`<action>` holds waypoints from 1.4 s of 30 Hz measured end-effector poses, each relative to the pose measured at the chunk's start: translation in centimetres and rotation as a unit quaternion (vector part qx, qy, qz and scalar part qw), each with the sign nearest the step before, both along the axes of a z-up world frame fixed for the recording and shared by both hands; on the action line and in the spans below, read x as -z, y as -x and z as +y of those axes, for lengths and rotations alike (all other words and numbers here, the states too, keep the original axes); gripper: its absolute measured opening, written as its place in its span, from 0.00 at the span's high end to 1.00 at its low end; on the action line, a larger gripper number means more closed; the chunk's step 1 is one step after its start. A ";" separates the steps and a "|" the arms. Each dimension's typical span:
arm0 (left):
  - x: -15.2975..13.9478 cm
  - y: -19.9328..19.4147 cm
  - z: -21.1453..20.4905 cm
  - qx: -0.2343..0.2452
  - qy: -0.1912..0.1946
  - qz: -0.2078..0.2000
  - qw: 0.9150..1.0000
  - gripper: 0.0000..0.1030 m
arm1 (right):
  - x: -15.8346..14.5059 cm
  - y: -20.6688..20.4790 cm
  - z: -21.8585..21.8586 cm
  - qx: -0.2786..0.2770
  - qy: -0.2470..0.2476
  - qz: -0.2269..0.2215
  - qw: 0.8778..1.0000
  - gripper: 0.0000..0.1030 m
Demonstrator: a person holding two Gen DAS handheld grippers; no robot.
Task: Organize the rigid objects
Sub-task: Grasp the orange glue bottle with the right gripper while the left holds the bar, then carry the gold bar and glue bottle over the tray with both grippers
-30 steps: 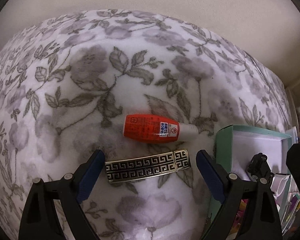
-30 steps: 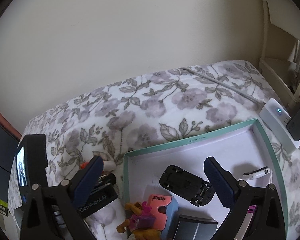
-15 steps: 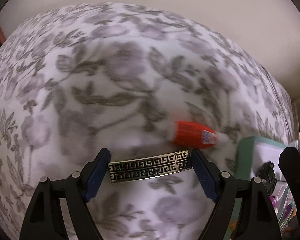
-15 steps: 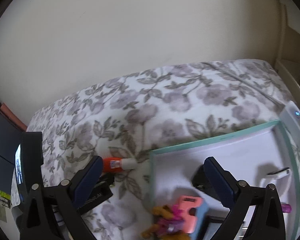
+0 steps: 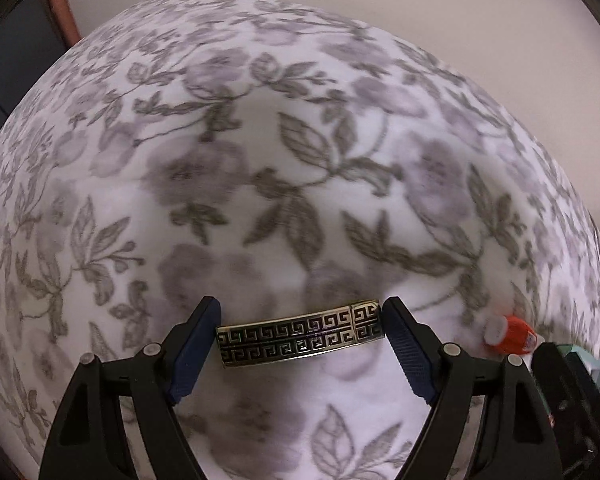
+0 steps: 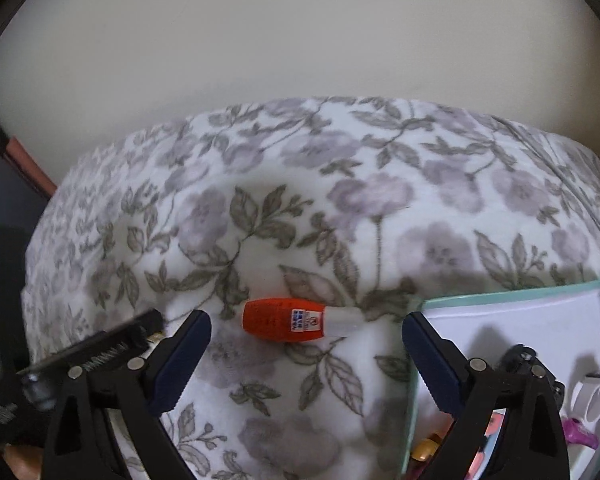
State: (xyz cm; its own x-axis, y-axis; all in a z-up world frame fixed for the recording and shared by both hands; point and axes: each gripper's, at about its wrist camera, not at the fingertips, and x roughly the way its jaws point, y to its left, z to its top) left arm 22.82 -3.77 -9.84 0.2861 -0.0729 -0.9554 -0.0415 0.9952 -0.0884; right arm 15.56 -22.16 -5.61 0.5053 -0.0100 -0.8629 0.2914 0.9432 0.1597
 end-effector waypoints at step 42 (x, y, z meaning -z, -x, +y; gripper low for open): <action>-10.0 6.7 -2.9 0.085 -0.008 -0.077 0.993 0.19 | -5.4 8.5 -1.5 0.065 0.031 -0.021 0.997 0.22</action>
State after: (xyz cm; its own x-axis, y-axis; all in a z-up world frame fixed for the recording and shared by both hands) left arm 16.13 -6.62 0.20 0.4142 -0.1184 -0.9025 0.1407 0.9879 -0.0651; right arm 7.05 -23.69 -0.23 0.5325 -0.1305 -0.8363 0.4055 0.9066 0.1167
